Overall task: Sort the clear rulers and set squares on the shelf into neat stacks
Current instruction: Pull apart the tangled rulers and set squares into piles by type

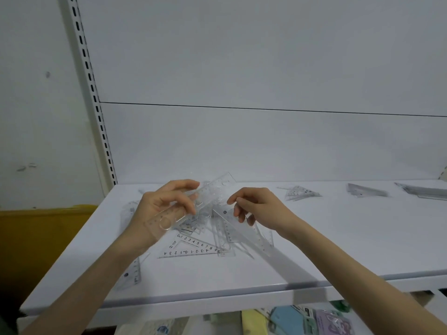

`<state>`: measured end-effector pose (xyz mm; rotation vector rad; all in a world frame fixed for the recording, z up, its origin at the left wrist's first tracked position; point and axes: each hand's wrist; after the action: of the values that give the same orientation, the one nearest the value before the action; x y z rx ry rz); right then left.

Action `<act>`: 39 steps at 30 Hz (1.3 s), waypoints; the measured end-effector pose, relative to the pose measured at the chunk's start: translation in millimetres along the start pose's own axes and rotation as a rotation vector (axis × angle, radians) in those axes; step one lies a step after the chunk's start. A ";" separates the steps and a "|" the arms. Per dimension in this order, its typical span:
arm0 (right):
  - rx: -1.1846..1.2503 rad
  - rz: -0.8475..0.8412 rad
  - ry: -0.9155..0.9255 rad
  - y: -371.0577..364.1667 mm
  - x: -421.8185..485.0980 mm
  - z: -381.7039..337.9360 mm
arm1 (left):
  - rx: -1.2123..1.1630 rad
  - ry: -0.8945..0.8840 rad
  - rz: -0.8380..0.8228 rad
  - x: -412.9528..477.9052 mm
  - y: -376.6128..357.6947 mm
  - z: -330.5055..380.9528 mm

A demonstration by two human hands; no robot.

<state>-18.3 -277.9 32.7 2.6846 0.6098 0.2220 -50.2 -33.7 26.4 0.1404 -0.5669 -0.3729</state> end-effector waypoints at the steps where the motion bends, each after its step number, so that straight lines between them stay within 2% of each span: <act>1: 0.006 0.017 -0.008 2.6 -4.0 1.4 | -0.007 0.019 -0.017 2.1 -5.6 -4.3; 8: 0.077 0.154 -0.092 33.8 -46.8 19.7 | -0.265 0.152 -0.005 31.2 -66.6 -20.9; 13: 0.128 0.249 -0.134 69.1 -83.4 36.9 | -0.301 0.194 0.033 59.7 -117.1 -21.5; 17: 0.085 0.254 -0.180 115.1 -121.9 53.4 | -0.401 0.254 0.043 90.9 -174.9 -19.1; 20: -0.069 0.274 -0.223 159.2 -154.4 69.8 | -0.566 0.303 0.062 113.4 -227.6 -14.8; 24: -0.138 0.318 -0.227 226.4 -195.5 98.4 | -0.643 0.336 0.081 143.6 -305.2 -11.7; 31: -0.391 0.246 -0.246 323.4 -227.9 149.1 | -0.647 0.422 0.252 183.2 -400.1 -20.6; 39: -0.426 0.236 -0.195 382.2 -161.5 198.4 | -0.553 0.424 0.508 208.3 -387.3 -48.4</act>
<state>30.3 -733.3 -9.4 2.3200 0.1604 0.1321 20.2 -469.7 0.1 -0.4445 -0.0547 0.0101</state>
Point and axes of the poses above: each hand's wrist, its own x-axis towards the middle knuckle, its own y-axis out of the back of the hand, z = x × y, and after that the axes turned 7 degrees about -z, right-handed
